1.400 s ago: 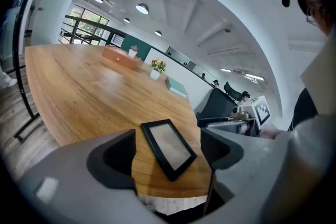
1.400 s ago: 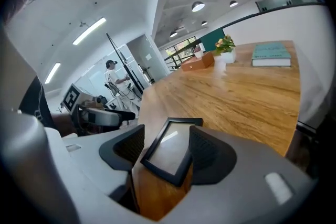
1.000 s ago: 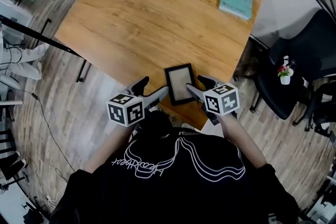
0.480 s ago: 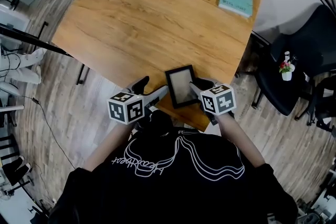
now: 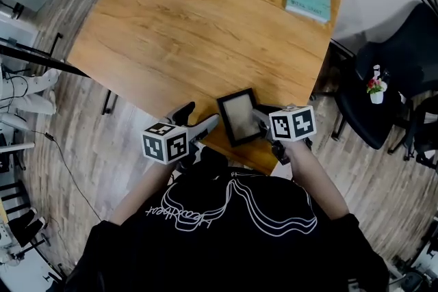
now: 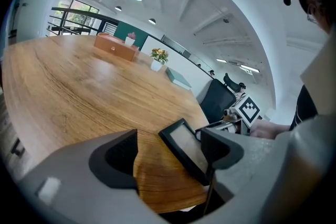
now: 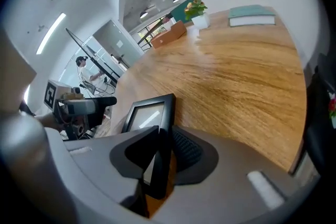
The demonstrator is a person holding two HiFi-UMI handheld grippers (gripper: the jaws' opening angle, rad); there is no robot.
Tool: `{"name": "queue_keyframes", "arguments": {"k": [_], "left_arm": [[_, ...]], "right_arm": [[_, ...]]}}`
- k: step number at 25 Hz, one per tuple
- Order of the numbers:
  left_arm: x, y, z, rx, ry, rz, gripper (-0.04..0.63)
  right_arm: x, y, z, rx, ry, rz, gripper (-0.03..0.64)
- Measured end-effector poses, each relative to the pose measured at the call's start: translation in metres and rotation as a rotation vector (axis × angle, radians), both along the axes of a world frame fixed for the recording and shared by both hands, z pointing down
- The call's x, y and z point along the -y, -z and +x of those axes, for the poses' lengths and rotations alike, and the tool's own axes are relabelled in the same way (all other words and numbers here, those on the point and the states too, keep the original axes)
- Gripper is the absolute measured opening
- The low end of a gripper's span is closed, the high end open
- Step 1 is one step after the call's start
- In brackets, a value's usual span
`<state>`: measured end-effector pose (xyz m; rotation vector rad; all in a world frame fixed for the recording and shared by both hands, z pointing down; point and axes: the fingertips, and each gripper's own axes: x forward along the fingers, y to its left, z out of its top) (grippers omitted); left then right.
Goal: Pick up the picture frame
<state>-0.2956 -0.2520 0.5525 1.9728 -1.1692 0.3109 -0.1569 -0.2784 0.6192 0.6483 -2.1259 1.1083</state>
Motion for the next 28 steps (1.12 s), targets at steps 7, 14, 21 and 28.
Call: {"name": "queue_keyframes", "arguments": {"k": [7, 14, 21, 28], "left_arm": [[-0.001, -0.008, 0.012, -0.002, -0.037, -0.017, 0.370], [-0.008, -0.022, 0.046, -0.013, -0.125, -0.055, 0.347], [-0.009, -0.035, 0.064, -0.030, -0.127, -0.100, 0.315], [-0.008, -0.044, 0.073, -0.035, -0.136, -0.169, 0.201]], "right_arm": [[0.003, 0.003, 0.001, 0.115, -0.099, -0.139, 0.103], [0.005, 0.002, 0.000, 0.158, -0.109, -0.195, 0.103], [0.006, 0.002, -0.001, 0.168, -0.100, -0.217, 0.103], [0.006, 0.002, -0.003, 0.163, -0.082, -0.215, 0.103]]}}
